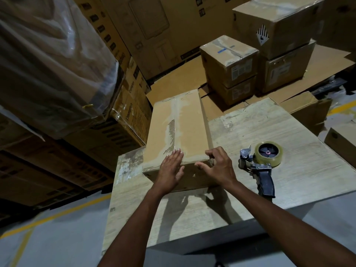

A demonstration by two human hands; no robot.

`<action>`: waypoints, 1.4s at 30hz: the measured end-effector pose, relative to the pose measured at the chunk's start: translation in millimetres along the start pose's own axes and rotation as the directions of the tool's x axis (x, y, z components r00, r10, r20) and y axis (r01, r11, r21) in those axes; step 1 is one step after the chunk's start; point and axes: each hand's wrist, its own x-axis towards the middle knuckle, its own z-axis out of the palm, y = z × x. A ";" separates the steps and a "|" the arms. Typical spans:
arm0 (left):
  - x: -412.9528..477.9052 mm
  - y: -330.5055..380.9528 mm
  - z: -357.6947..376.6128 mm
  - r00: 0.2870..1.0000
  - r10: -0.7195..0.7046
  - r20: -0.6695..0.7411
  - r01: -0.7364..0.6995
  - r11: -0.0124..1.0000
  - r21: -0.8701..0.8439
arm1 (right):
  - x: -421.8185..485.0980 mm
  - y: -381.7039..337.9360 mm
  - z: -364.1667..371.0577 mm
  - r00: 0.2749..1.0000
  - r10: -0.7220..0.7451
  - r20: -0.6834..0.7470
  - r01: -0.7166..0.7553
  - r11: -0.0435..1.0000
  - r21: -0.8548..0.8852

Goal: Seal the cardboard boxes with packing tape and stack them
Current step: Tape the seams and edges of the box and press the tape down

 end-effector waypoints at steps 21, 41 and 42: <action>-19.4 -51.4 -5.3 0.992 0.007 -0.124 0.002 0.997 0.075 | 8.0 2.7 -26.4 0.917 -0.379 0.125 0.398 0.885 -0.242; -36.6 -60.4 14.2 0.908 0.063 -0.415 -0.077 0.997 -0.019 | 12.6 -23.6 54.9 0.677 -0.627 0.386 0.735 0.604 -0.308; -36.6 -59.7 13.9 0.905 0.065 -0.420 -0.080 0.997 -0.017 | 13.7 -20.7 51.3 0.672 -0.633 0.384 0.740 0.597 -0.310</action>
